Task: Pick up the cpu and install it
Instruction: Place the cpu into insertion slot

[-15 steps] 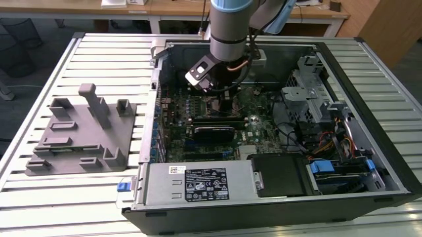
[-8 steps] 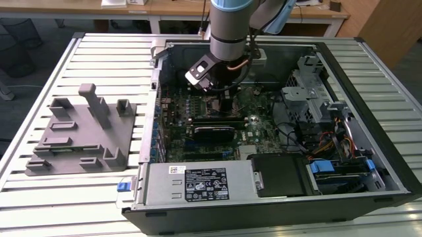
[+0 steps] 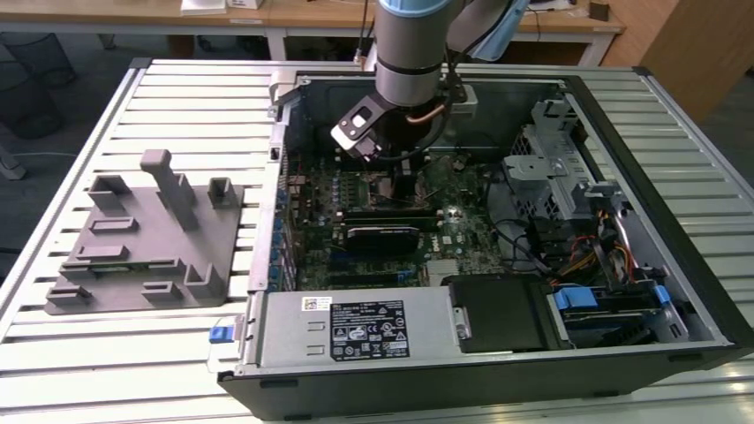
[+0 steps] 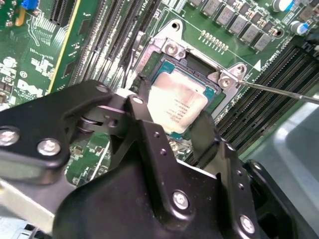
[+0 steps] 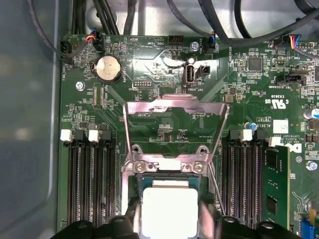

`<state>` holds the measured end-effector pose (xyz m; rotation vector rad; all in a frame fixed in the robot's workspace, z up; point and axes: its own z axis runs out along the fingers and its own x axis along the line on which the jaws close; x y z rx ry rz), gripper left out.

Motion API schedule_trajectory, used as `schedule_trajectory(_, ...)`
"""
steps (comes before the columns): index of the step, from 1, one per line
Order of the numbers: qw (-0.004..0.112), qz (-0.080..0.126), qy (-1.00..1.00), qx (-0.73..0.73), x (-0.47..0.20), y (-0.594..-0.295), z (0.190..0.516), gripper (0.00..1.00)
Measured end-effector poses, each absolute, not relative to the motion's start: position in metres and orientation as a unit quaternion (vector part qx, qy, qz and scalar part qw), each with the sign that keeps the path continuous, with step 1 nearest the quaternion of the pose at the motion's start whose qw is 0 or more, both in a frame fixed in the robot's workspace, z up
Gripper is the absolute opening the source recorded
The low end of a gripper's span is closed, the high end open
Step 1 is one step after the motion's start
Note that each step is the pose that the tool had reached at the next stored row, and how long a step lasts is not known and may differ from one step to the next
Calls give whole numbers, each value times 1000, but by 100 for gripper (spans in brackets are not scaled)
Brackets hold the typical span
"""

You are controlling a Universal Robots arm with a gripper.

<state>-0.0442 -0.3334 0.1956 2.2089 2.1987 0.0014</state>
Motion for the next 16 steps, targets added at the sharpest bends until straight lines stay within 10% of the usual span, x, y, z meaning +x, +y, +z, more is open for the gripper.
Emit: schedule_trajectory(16,11,2,705,709,-44,-333,197,60)
